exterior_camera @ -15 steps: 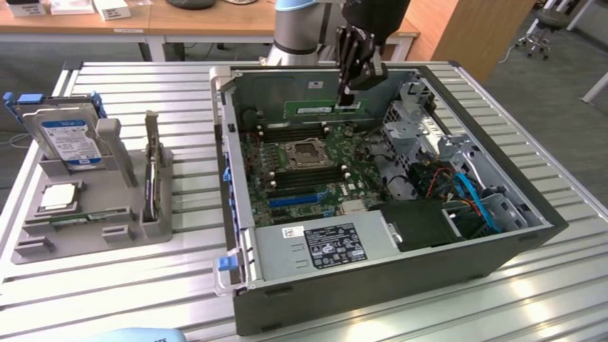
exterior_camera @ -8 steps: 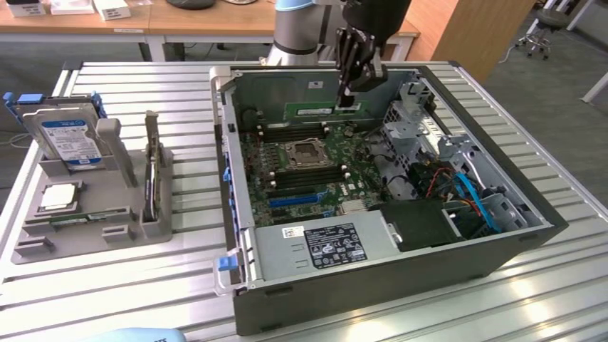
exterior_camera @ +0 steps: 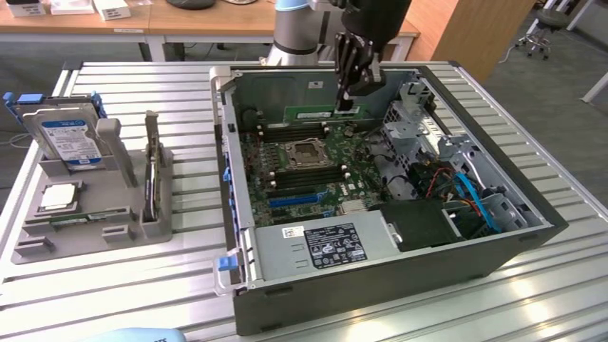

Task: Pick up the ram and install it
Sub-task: 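Pick up the ram and move it above insertion slot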

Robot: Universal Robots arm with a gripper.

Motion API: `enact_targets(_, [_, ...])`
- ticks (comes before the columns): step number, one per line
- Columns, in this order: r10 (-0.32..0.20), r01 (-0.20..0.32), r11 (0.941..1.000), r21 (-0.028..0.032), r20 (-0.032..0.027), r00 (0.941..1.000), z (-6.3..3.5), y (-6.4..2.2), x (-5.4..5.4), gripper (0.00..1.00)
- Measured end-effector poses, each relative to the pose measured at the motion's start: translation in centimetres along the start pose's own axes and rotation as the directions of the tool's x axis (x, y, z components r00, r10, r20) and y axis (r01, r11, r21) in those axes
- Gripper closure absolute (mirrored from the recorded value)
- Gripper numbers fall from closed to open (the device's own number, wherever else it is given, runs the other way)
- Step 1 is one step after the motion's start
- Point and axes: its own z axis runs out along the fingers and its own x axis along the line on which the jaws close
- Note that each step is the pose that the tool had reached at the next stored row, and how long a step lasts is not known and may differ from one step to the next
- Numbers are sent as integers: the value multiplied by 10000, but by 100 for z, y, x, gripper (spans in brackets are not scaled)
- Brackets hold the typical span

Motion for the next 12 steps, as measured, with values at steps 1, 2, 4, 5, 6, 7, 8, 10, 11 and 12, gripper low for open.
enact_targets(1, [0, 0, 10000, -1, -2, 10000, 3, 0, 0, 88])
enact_targets(2, [0, 0, 10000, -1, -3, 10000, 4, 0, 0, 88])
enact_targets(4, [0, 0, 10000, 0, 0, 10000, 8, 0, 0, 88])
enact_targets(5, [1, -1, 10000, -1, 0, 10000, 9, -1, 0, 88])
enact_targets(6, [0, 0, 10000, 0, 0, 10000, 11, -2, 0, 88])
enact_targets(7, [0, 0, 10000, 0, 0, 10000, 13, -3, 0, 88])
enact_targets(8, [-1, 1, 10000, 0, 0, 10000, 15, -5, 0, 88])
enact_targets(10, [-1, 1, 10000, 0, -1, 10000, 17, -8, 0, 88])
enact_targets(11, [0, 0, 10000, 0, -1, 10000, 18, -9, 0, 88])
enact_targets(12, [-3, 3, 10000, 0, 0, 10000, 20, -13, 0, 88])
